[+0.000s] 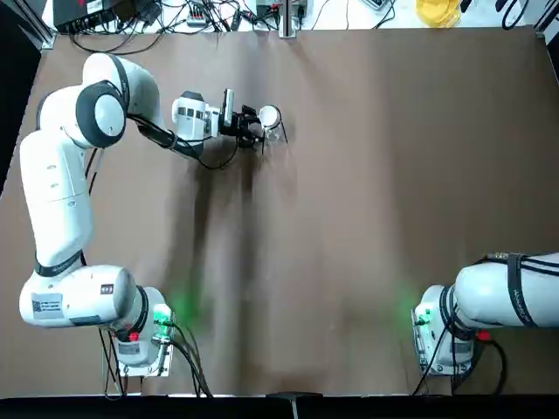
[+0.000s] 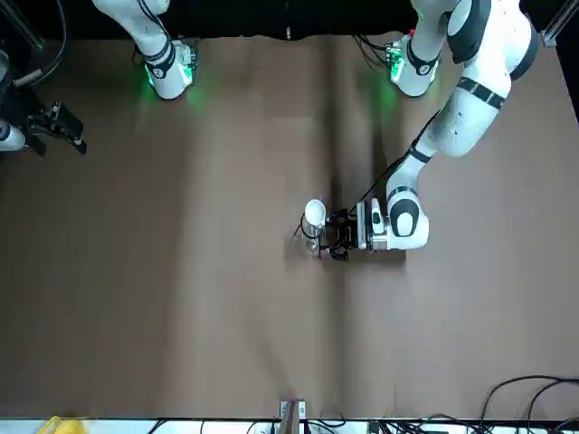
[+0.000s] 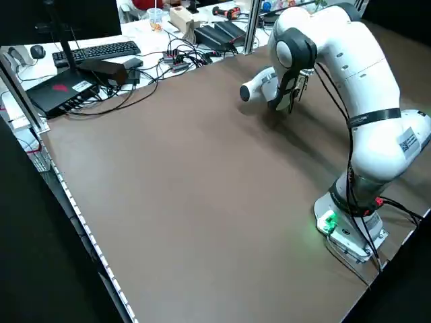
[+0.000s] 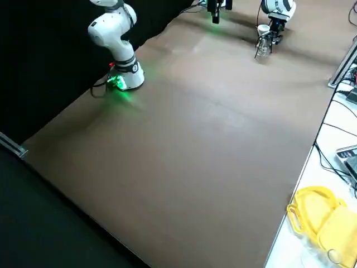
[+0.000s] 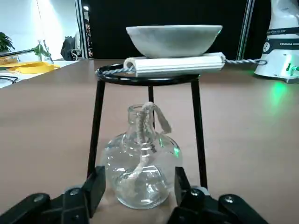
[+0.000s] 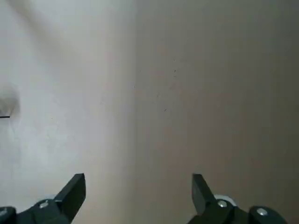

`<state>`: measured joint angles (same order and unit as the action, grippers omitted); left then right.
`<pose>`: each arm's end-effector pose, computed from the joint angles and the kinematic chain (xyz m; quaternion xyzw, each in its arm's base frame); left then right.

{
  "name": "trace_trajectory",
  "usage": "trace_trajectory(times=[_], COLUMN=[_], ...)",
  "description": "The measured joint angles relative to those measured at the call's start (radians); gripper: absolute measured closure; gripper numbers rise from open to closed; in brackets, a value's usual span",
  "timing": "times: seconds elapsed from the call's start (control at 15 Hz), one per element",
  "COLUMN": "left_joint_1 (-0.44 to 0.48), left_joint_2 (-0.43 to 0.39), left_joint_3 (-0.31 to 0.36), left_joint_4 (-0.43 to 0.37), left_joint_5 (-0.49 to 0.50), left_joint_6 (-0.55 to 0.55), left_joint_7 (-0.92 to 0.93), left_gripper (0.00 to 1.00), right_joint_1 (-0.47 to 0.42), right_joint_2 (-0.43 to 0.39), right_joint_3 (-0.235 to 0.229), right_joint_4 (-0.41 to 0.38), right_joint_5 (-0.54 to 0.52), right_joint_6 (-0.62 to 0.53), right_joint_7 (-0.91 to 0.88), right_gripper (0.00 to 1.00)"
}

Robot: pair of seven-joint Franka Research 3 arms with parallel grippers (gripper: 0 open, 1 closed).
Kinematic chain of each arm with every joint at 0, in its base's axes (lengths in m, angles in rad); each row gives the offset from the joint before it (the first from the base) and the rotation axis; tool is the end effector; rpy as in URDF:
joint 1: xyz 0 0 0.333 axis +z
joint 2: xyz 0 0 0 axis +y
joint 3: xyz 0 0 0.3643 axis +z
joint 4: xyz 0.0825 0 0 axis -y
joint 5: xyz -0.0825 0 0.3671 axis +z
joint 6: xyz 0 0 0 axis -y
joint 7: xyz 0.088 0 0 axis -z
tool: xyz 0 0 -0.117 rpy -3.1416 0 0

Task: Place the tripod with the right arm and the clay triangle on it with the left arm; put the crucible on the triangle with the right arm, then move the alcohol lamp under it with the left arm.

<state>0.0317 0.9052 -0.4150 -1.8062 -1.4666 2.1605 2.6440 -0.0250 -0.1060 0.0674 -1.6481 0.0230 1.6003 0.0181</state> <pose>0.5843 -0.2642 0.1209 0.5434 -0.5719 0.4235 0.4453 0.5022 0.0263 0.6852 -0.9995 -0.0121 -0.0287 0.0088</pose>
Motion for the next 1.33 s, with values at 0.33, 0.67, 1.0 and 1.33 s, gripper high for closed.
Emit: trace_trajectory(times=[0.33, 0.67, 1.0, 1.33], left_joint_1=[0.004, 0.034, 0.138, 0.223], left_joint_2=[0.0, 0.0, -0.055, -0.168], left_joint_3=[0.003, 0.005, 0.002, -0.003], left_joint_4=[0.0, -0.001, 0.008, 0.023], left_joint_5=[0.0, 0.004, 0.163, 0.33], left_joint_6=[0.003, 0.004, -0.012, -0.025], left_joint_7=[-0.001, -0.001, -0.082, -0.401], left_gripper=[0.32, 0.31, 0.3, 0.0], right_joint_1=[0.0, 0.0, 0.0, 0.0], right_joint_2=[0.0, 0.0, 0.0, 0.0], right_joint_3=[0.001, 0.003, 0.007, 0.008], right_joint_4=[0.0, 0.0, 0.0, 0.0], right_joint_5=[0.0, 0.0, 0.0, 0.0], right_joint_6=[0.0, 0.0, -0.001, -0.001], right_joint_7=[0.0, 0.0, 0.0, 0.0], right_gripper=[0.0, 0.0, 0.0, 0.0])
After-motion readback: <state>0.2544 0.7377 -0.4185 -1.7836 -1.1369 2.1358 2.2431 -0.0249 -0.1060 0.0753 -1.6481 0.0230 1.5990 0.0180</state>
